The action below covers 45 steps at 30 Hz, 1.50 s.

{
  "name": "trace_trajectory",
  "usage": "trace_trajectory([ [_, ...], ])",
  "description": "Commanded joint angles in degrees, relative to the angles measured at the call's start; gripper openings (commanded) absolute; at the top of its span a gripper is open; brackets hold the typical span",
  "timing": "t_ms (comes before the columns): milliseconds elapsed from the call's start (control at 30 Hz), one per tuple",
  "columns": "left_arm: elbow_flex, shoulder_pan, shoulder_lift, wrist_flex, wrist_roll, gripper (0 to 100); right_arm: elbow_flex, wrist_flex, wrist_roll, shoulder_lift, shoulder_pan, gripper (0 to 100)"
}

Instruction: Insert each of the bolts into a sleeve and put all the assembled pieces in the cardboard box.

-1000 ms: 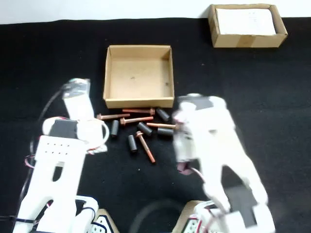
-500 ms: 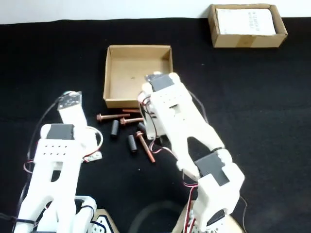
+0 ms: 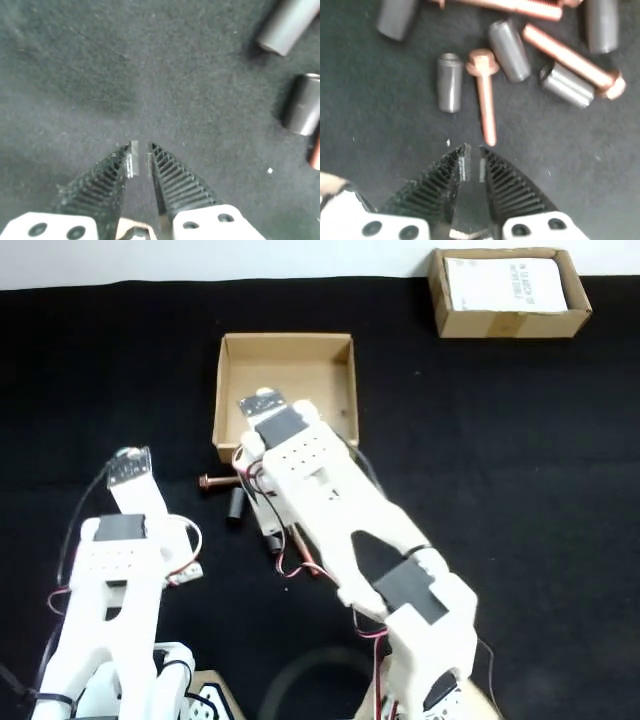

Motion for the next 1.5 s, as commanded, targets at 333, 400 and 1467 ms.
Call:
trace_trajectory([
  [333,0.84,-0.84,-0.13,-3.69,-0.26,6,-2.42,-10.15,-4.66,7.69,-3.21,11.1],
  [400,0.84,-0.84,-0.13,-3.69,-0.26,6,-2.42,-10.42,-4.75,7.6,-4.35,11.1],
  [1467,2.51,-0.84,-0.04,-6.86,-0.26,6,-29.93,3.65,-3.34,24.92,0.57,0.7],
])
